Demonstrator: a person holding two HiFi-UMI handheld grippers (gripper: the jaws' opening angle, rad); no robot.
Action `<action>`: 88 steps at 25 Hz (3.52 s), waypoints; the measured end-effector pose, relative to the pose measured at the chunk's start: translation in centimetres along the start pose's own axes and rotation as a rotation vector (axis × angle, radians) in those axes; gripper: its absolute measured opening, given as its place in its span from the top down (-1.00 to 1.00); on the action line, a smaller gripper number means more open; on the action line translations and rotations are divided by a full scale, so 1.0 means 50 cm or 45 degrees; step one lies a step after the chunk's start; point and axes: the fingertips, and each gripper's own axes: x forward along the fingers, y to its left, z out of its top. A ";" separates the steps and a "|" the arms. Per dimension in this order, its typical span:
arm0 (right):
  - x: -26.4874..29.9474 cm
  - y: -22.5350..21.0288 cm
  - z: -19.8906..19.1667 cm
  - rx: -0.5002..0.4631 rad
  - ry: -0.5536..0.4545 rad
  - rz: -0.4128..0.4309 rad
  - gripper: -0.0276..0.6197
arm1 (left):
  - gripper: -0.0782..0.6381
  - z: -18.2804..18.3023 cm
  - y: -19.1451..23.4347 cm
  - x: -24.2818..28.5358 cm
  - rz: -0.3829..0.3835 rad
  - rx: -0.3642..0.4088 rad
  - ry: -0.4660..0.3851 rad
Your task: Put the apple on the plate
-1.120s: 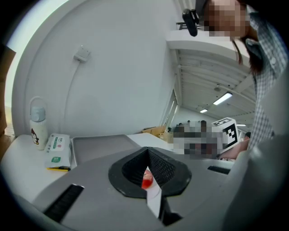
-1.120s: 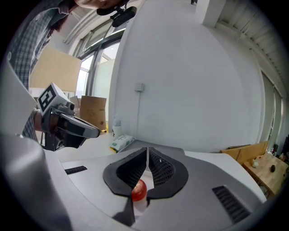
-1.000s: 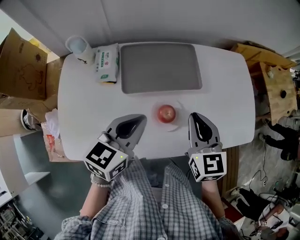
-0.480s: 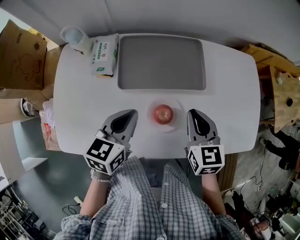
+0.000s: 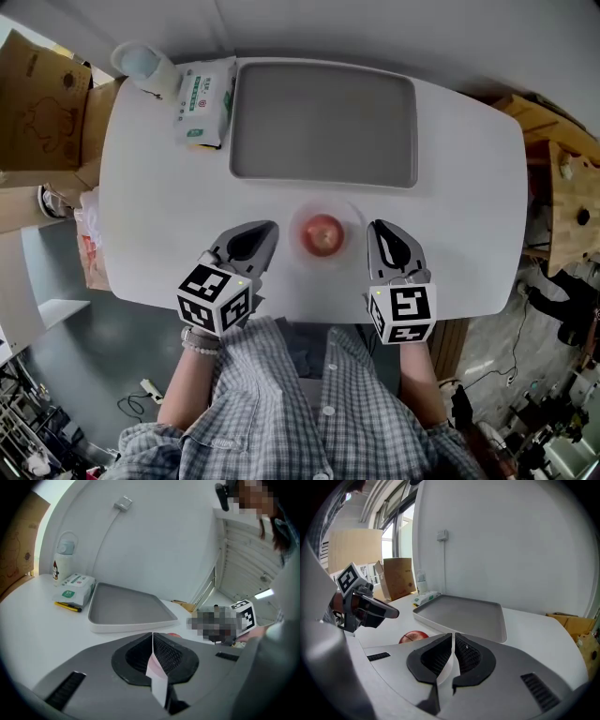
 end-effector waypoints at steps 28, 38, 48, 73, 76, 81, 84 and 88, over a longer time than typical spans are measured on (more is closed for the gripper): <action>0.076 0.015 -0.155 0.191 0.316 0.128 0.64 | 0.51 -0.137 0.038 0.075 -0.016 -0.125 0.322; 0.080 0.022 -0.173 0.286 0.354 0.167 0.64 | 0.51 -0.150 0.036 0.089 -0.047 -0.288 0.317; 0.079 0.034 -0.182 0.392 0.396 0.226 0.64 | 0.51 -0.151 0.019 0.108 -0.066 -0.335 0.345; 0.087 0.029 -0.189 0.862 0.458 0.325 0.74 | 0.67 -0.145 0.046 0.118 -0.040 -0.538 0.352; 0.085 0.032 -0.183 0.871 0.453 0.332 0.74 | 0.67 -0.147 0.049 0.117 -0.024 -0.521 0.384; 0.087 0.037 -0.167 0.898 0.440 0.349 0.77 | 0.67 -0.147 0.056 0.111 -0.008 -0.557 0.421; 0.084 0.042 -0.163 0.909 0.445 0.357 0.77 | 0.67 -0.145 0.057 0.106 0.006 -0.566 0.428; 0.082 0.048 -0.153 0.915 0.442 0.372 0.77 | 0.67 -0.139 0.060 0.099 0.008 -0.584 0.429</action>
